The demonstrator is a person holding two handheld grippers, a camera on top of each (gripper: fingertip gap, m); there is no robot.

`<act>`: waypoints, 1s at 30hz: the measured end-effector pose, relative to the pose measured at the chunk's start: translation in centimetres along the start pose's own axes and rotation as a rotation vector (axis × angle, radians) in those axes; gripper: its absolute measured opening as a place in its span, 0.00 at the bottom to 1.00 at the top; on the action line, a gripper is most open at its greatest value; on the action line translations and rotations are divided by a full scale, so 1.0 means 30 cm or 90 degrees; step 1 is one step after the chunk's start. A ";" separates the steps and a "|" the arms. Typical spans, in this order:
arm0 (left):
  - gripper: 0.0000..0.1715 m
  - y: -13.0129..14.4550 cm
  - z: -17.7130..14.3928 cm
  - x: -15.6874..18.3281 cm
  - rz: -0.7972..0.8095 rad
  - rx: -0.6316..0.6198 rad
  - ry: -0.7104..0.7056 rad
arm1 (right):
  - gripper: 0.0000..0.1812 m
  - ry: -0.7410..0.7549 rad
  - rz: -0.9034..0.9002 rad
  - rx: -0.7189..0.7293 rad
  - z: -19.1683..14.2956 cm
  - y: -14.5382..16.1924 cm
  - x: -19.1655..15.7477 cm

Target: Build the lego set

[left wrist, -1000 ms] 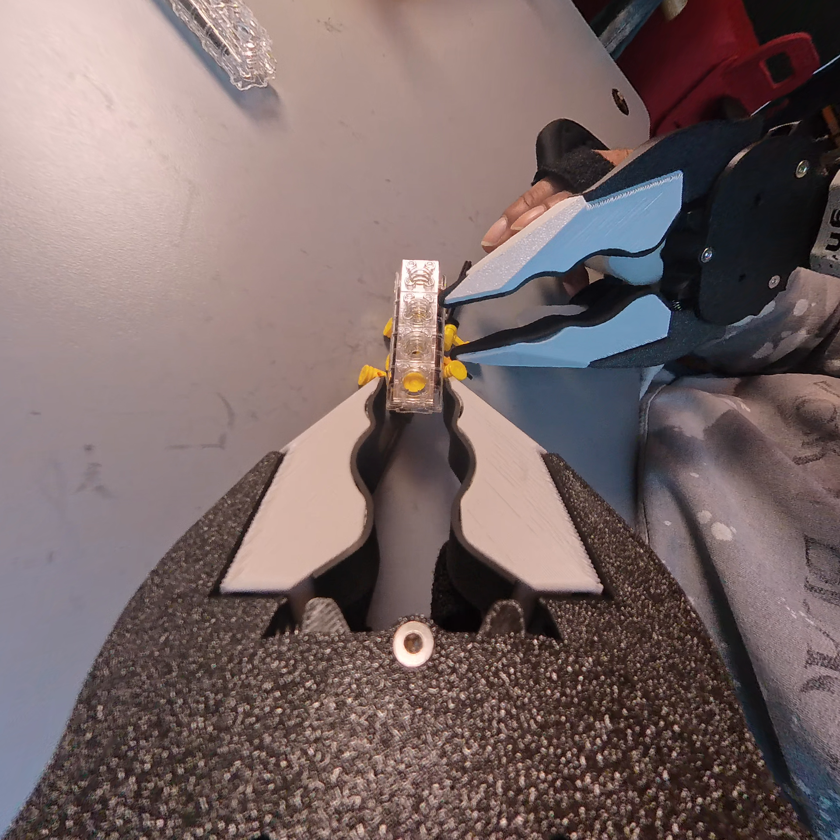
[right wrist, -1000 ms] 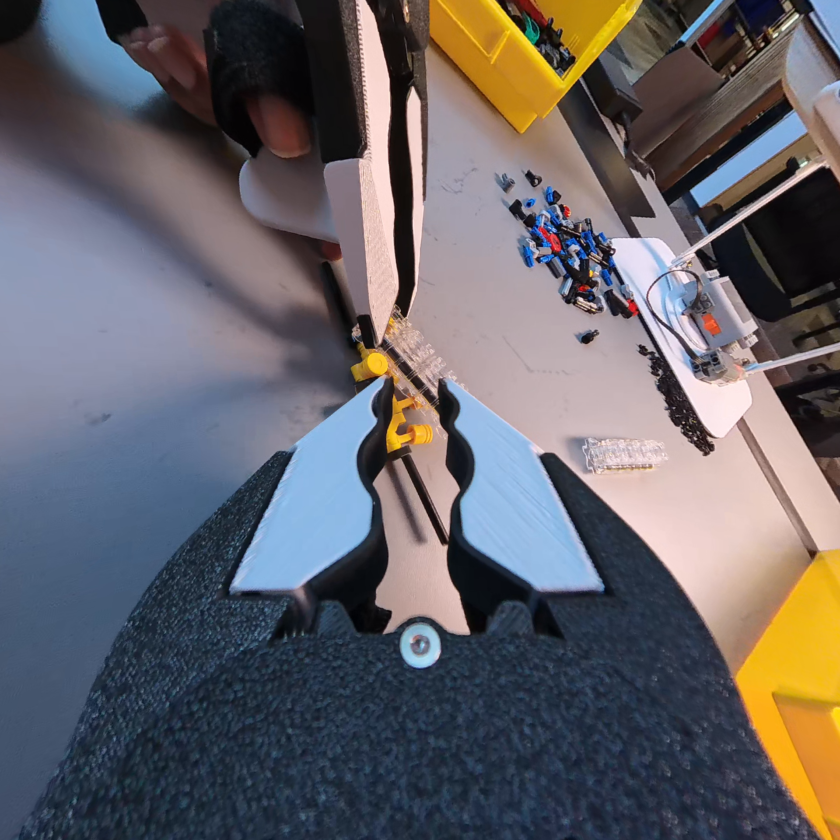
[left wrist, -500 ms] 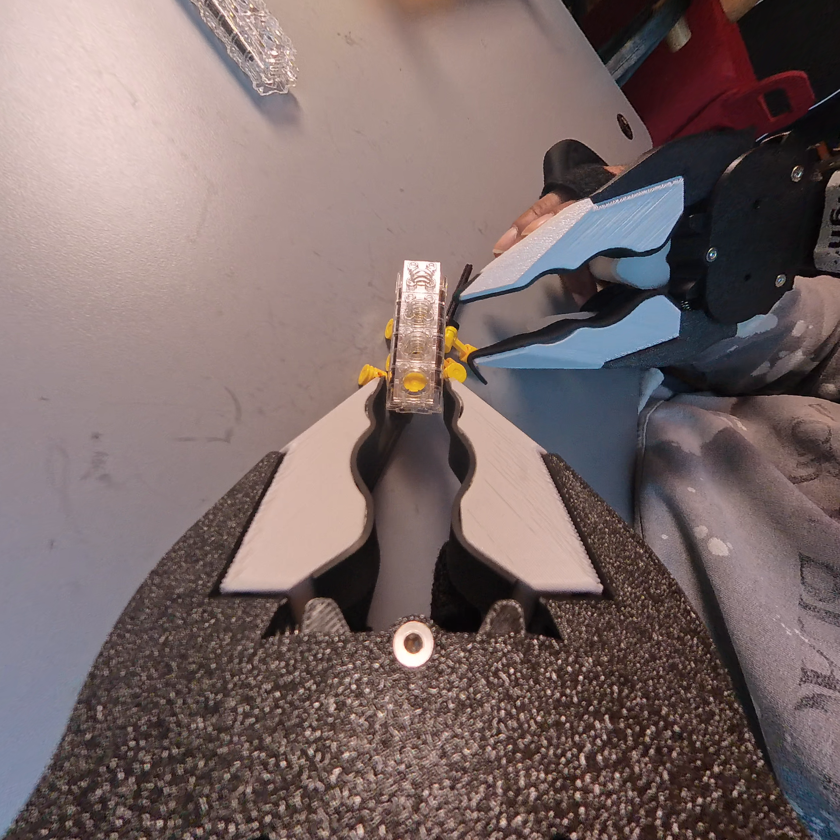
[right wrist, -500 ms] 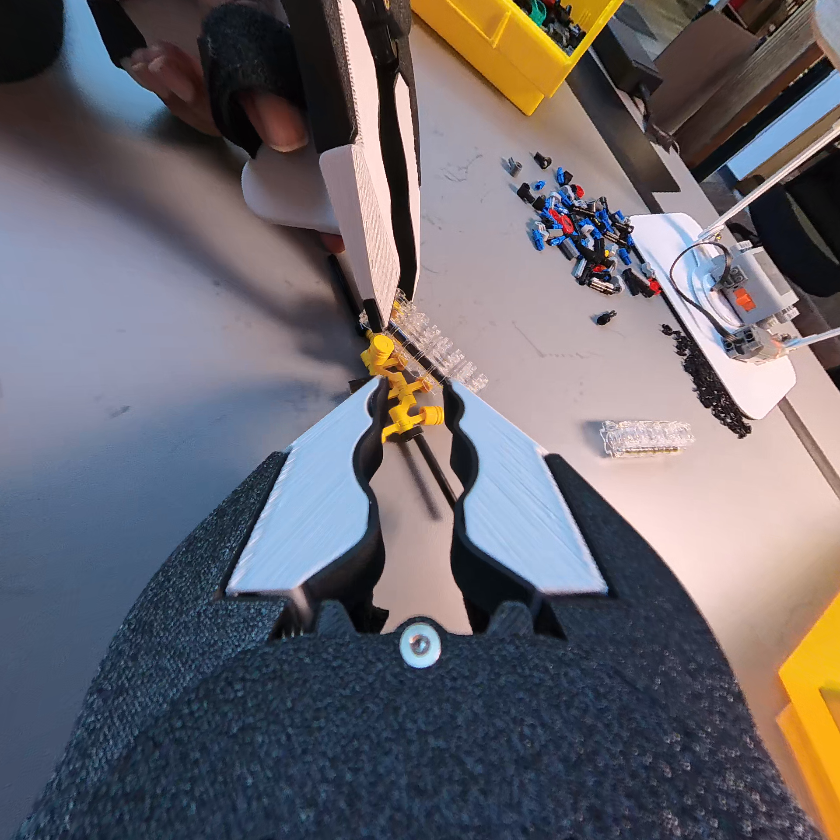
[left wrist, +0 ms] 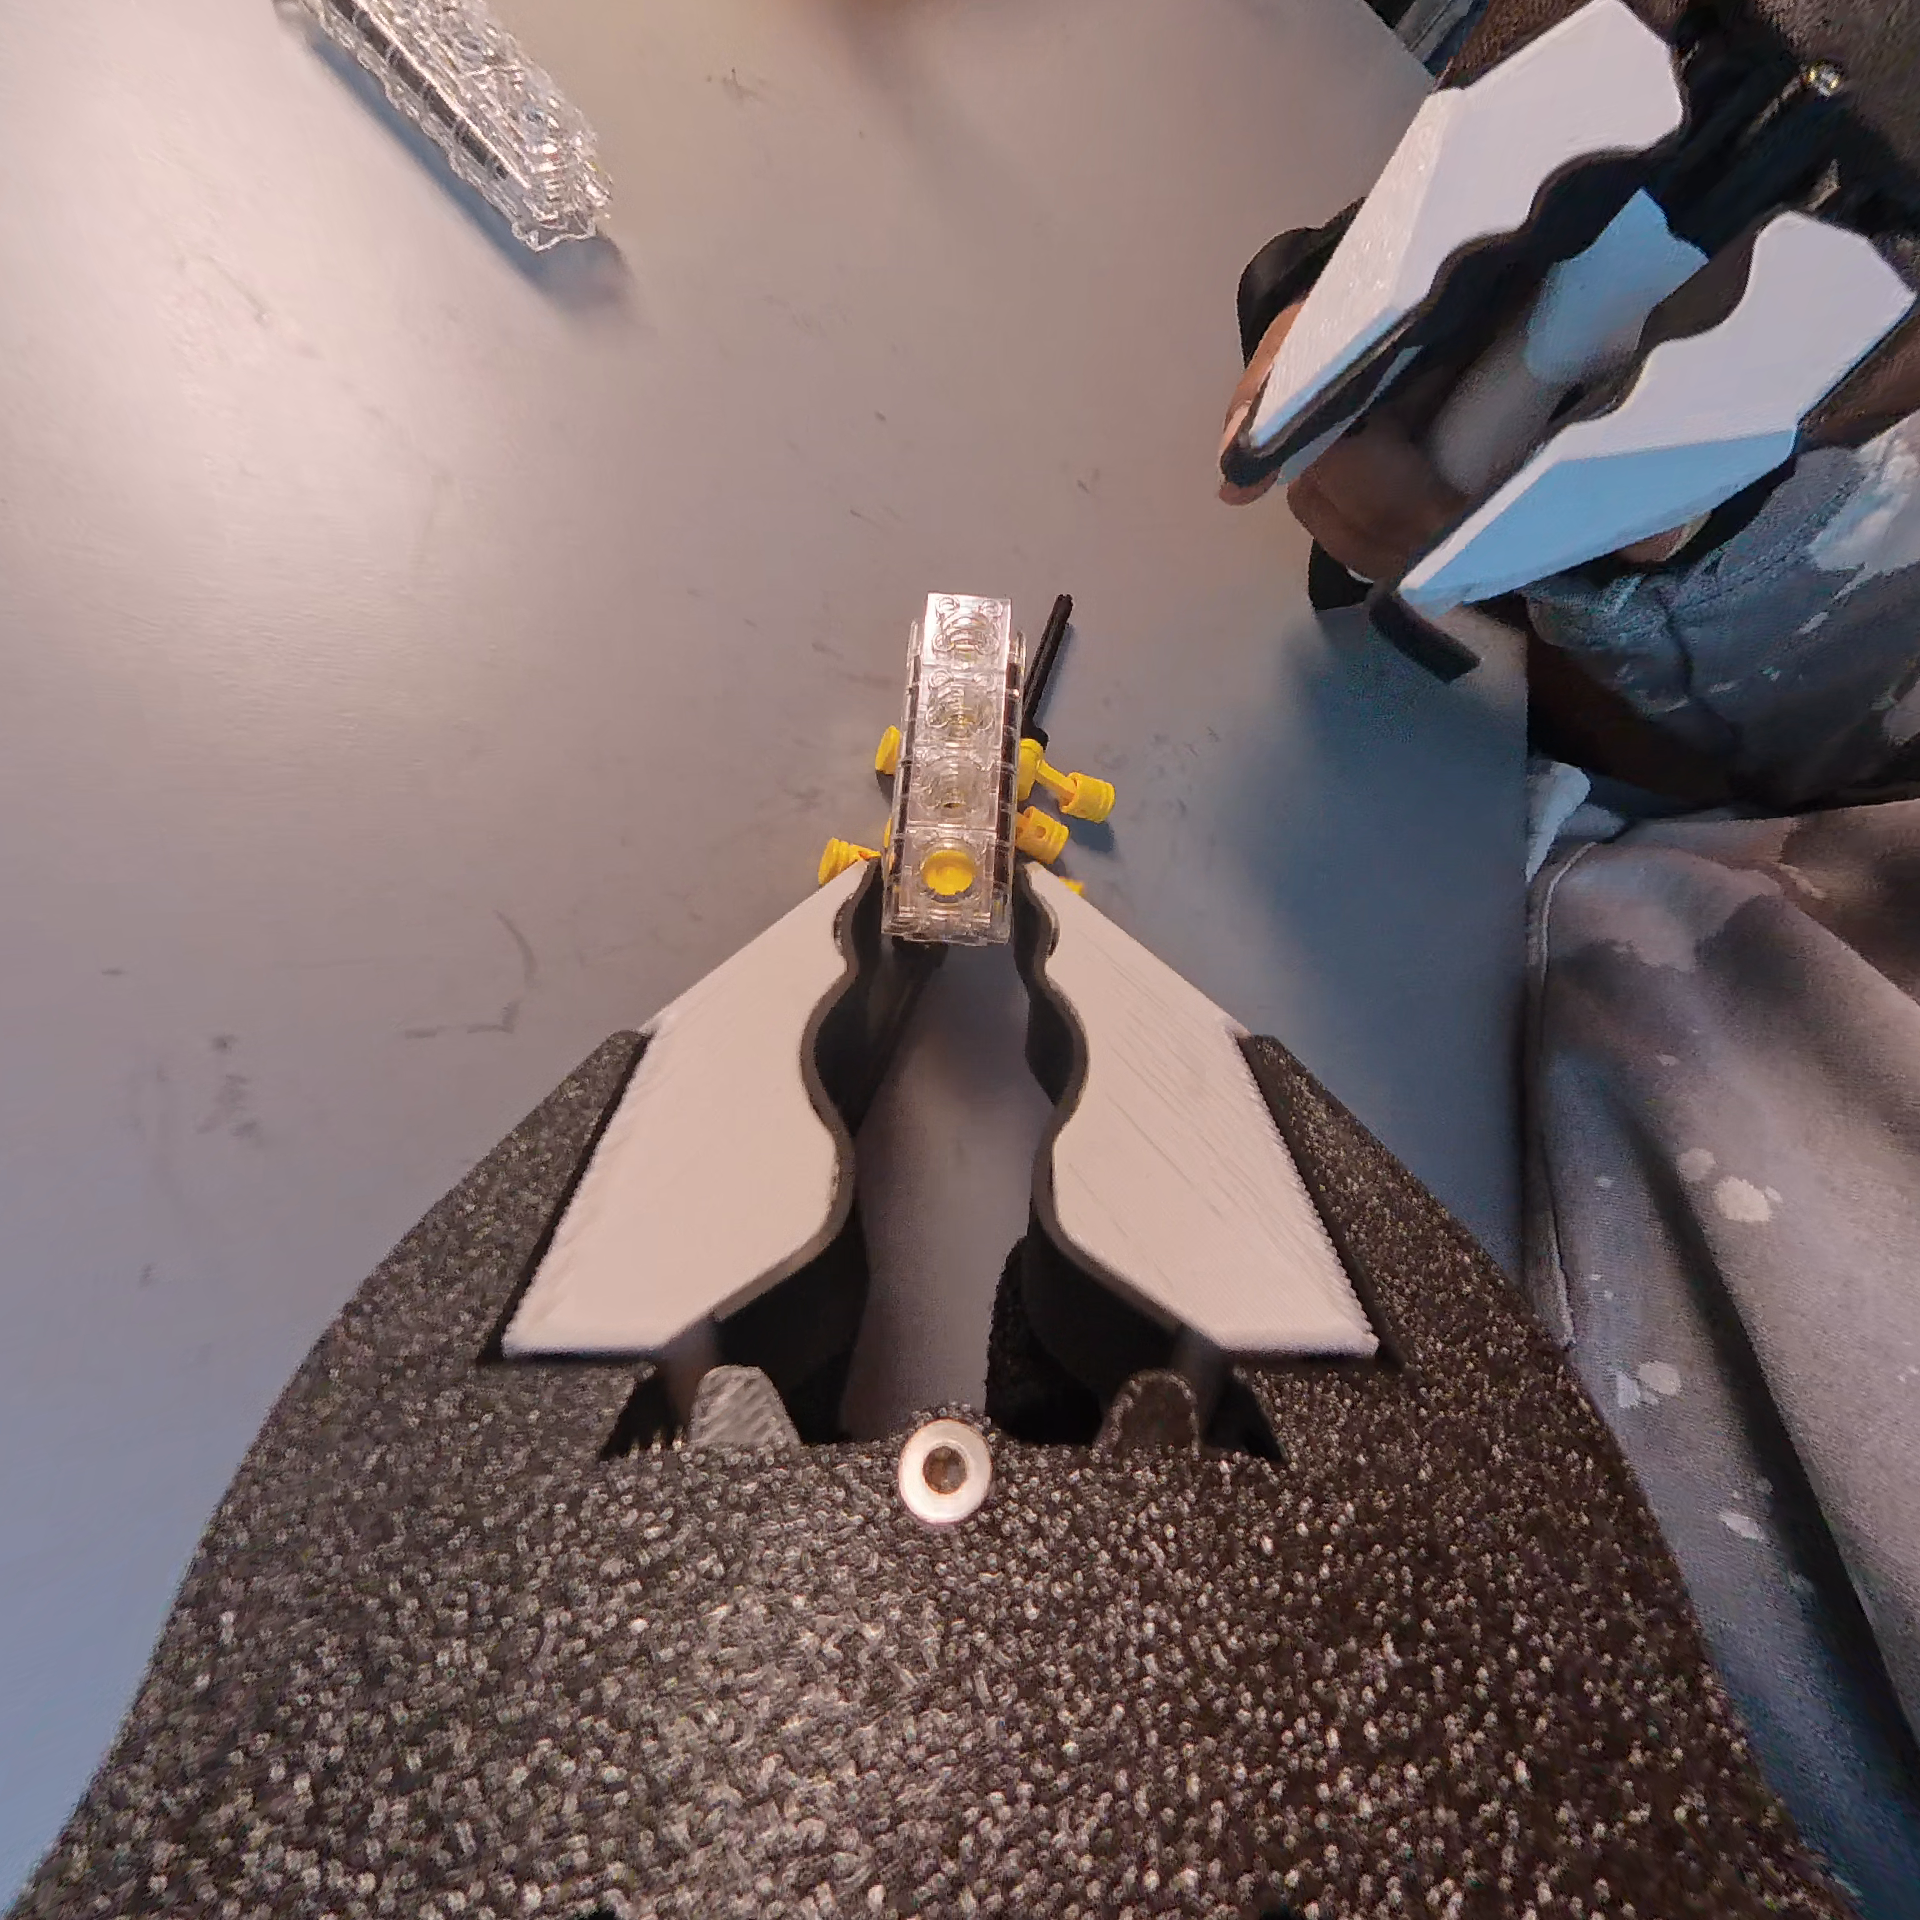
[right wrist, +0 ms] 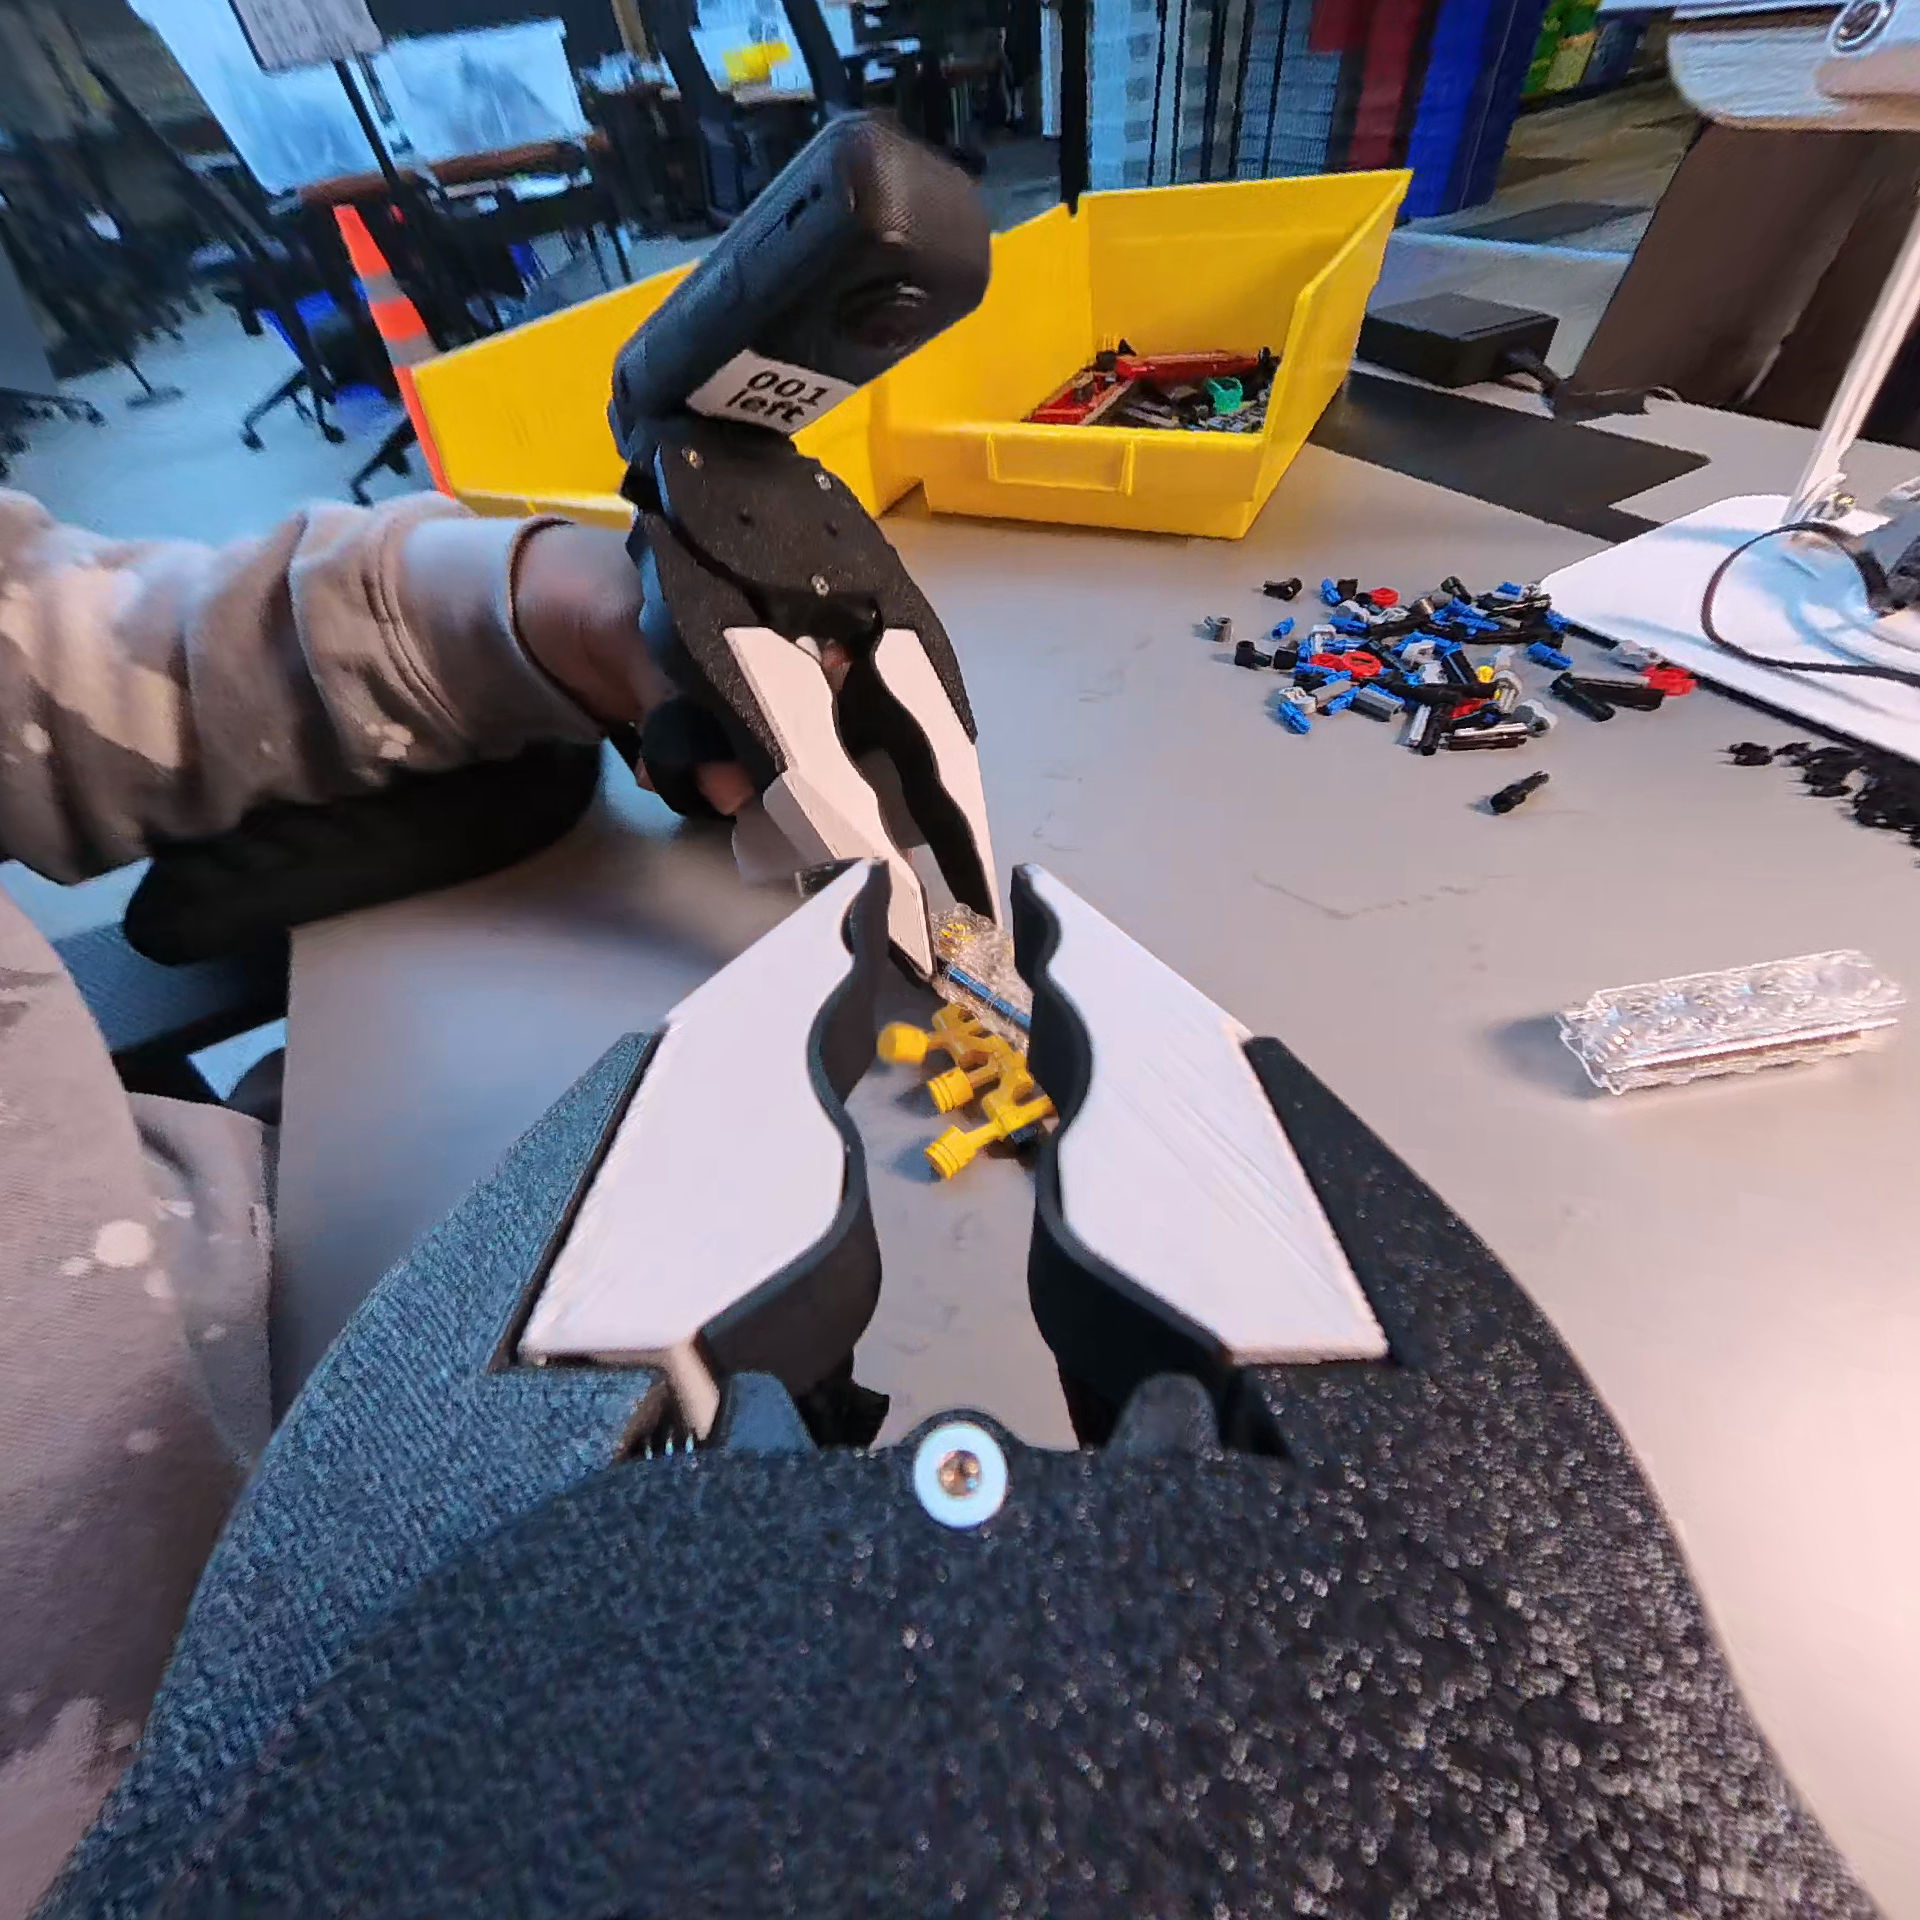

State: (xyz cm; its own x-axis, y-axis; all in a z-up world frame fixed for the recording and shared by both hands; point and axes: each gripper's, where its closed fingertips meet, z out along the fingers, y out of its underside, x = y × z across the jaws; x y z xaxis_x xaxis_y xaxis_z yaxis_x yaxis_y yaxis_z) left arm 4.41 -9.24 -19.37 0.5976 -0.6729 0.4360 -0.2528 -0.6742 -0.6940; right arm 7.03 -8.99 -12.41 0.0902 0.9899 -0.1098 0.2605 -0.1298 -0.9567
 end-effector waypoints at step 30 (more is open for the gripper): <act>0.09 -0.250 -0.245 0.367 0.025 0.339 0.413 | 0.13 -0.345 0.338 0.197 0.001 -0.191 -0.148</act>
State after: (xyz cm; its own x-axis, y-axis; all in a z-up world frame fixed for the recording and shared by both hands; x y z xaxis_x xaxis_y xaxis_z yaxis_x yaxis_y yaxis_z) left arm 7.29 -13.82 -5.15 -0.0013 -0.8444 0.5357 0.2250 -0.5222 -0.8226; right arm 5.11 -12.66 -6.45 -0.3717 0.7014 -0.6082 0.0292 -0.6460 -0.7628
